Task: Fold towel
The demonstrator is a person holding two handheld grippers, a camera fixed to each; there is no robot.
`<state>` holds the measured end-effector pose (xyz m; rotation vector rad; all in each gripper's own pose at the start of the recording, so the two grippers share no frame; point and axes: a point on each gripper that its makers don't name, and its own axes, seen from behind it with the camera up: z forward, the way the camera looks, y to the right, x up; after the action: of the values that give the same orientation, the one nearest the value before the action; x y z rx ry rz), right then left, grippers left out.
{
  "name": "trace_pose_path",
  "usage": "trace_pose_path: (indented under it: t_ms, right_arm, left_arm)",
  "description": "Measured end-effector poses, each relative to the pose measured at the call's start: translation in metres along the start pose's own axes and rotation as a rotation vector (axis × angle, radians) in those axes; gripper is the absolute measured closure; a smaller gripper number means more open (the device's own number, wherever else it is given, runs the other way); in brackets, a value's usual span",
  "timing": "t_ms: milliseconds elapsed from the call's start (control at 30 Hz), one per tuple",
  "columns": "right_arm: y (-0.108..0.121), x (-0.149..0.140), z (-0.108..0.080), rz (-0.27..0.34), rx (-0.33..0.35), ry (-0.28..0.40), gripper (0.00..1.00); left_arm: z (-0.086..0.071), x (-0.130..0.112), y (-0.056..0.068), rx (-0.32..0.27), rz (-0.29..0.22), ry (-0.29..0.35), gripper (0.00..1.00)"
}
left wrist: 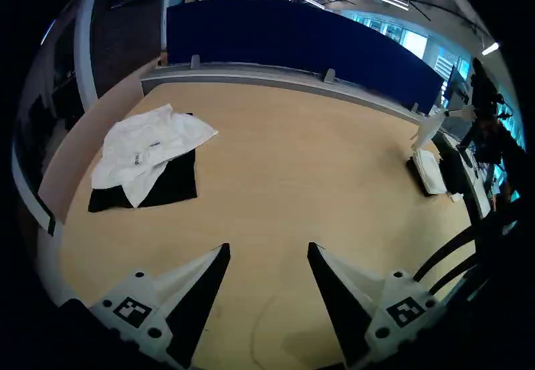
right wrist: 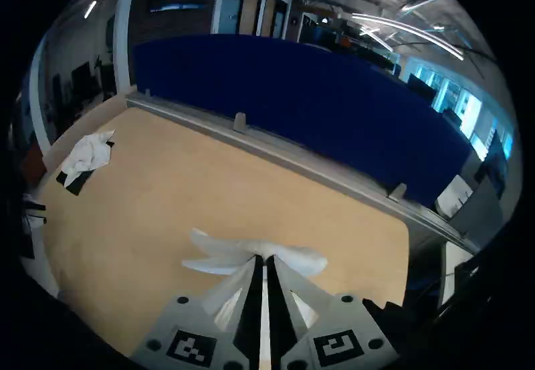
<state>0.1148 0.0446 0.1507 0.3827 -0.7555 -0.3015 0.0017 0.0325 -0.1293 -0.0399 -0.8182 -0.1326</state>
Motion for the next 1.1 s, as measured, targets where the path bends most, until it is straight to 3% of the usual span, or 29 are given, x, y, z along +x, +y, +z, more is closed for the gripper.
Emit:
trace_pose_path:
  t_ms: [500,1100]
  right_arm:
    - [0.023,-0.085,-0.030,0.077,-0.032,-0.067,0.96]
    - [0.028,-0.202,-0.022,0.178,-0.102,-0.231,0.96]
  left_arm:
    - [0.000,0.001,0.014,-0.023,0.033,-0.009,0.14]
    - [-0.008,-0.005,0.018,-0.023,0.041,-0.021,0.14]
